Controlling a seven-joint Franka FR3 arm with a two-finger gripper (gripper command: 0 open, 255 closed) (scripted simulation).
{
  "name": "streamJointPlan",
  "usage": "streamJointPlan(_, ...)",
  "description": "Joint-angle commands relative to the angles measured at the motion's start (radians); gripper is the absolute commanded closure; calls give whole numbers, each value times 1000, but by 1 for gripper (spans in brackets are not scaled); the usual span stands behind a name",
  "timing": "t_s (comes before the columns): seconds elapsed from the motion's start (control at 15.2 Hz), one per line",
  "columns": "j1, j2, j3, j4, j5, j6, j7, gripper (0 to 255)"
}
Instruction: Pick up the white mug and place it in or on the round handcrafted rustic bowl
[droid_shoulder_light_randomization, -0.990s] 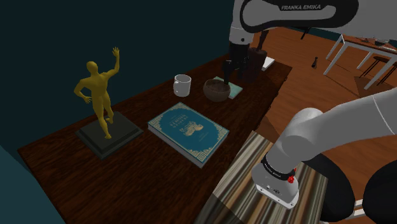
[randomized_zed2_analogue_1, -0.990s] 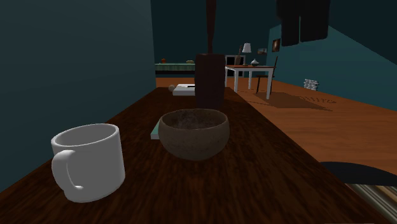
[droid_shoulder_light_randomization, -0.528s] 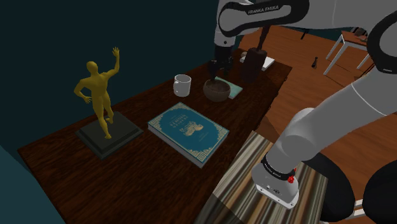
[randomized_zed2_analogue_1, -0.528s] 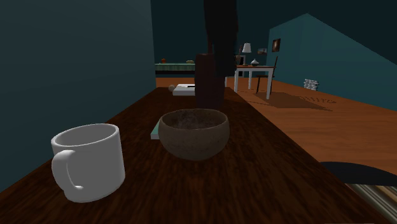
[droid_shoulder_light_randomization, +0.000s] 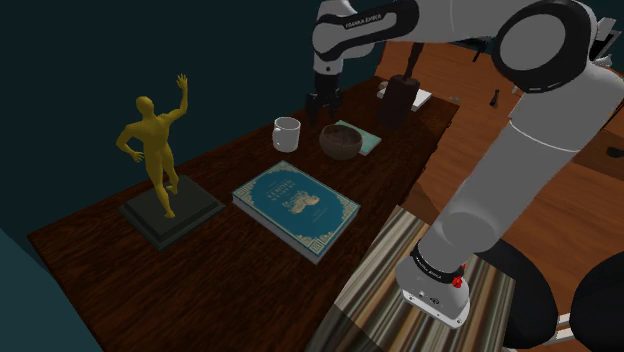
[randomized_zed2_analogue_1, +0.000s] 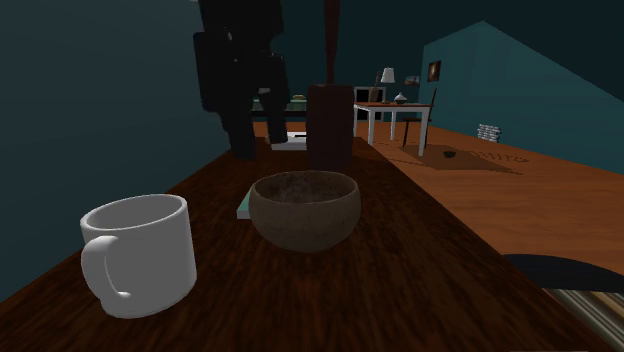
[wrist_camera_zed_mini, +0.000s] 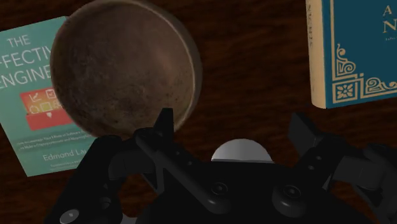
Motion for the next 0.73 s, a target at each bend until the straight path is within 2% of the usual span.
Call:
streamJointPlan(0.0, -3, 80, -3, 67, 13, 14, -15, 0)
streamJointPlan(0.66, -39, 474, 2, 503, 72, -25, -79, 0)
